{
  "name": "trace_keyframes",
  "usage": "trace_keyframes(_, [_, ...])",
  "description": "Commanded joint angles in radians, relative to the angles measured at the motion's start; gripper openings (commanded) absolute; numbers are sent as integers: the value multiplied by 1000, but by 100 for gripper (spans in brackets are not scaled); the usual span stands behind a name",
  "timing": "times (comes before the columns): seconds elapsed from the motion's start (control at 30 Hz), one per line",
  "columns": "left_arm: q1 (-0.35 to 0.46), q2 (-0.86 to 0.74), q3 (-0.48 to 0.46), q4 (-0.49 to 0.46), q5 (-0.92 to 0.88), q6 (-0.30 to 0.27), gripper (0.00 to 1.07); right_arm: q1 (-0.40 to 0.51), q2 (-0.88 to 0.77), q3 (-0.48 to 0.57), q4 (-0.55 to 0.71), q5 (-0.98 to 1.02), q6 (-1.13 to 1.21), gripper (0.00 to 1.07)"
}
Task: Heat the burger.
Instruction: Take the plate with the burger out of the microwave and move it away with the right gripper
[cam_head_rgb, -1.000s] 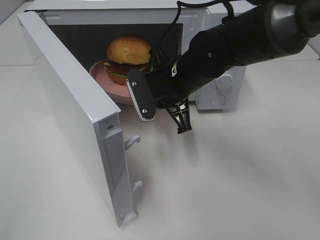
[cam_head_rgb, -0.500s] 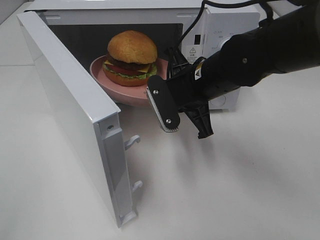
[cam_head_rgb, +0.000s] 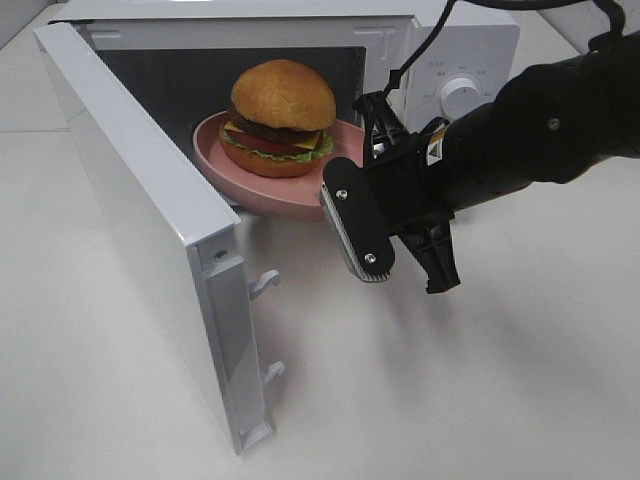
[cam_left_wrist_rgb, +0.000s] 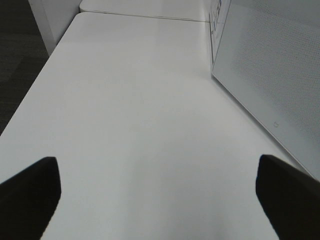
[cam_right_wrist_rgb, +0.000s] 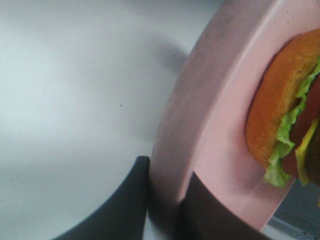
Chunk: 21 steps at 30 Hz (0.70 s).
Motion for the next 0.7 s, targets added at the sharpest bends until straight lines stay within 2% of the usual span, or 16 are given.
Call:
trace_keyframes(0.03, [2,-13,0,0,-16,-1,98,-16,-79,46,17,-79,9,1])
trace_keyframes(0.3, [2,-13,0,0,-16,-1,98,-16,-180,174,17,-79,10,2])
trace_keyframes(0.7, [2,-13,0,0,-16,-1,98,-16,-366,311,11,-37,53,3])
